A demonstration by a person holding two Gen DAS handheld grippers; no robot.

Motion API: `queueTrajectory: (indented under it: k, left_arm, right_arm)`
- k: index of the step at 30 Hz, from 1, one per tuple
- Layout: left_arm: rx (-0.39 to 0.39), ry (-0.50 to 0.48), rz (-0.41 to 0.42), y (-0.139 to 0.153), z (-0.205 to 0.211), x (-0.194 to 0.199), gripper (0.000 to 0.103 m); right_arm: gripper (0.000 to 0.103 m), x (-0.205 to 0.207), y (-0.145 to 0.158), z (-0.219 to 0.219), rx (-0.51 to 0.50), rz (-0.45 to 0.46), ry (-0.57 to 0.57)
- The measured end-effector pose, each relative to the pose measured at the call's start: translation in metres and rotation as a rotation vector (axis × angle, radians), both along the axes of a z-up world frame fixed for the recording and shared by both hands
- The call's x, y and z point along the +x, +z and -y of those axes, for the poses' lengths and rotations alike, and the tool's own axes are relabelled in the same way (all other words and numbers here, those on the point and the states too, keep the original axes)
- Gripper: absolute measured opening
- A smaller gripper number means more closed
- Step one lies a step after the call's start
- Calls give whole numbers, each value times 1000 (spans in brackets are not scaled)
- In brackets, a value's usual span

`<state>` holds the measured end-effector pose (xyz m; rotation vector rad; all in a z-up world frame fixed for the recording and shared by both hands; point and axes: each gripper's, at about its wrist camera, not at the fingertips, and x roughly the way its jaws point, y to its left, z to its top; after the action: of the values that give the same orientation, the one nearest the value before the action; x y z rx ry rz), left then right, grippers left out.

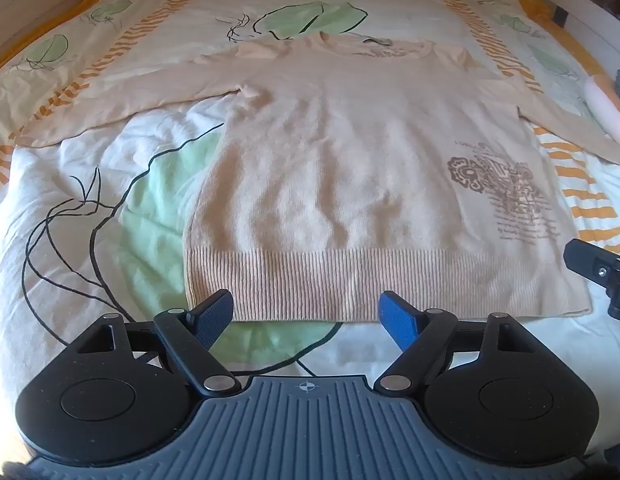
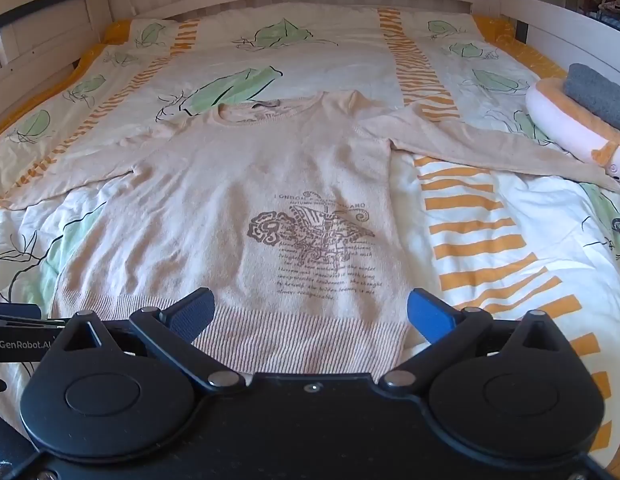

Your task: Fold small clothes

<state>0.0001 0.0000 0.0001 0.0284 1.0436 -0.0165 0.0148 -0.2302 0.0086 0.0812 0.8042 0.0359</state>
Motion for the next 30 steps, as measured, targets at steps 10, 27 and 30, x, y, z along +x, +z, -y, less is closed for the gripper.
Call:
queueTrajectory:
  k: [10,27,30]
  left_arm:
    - [-1,-4,-2,-5,0,0,79]
    - [-2,-6,-10,-4,1,2,79]
    - [-3,-6,-10,-4,2,1,79]
  right_arm:
    - [102,5,-15,-1,11,-34,6]
    - [102,6,-11,0,28,-71,2]
    - [102,6,-12,1,34,-75,2]
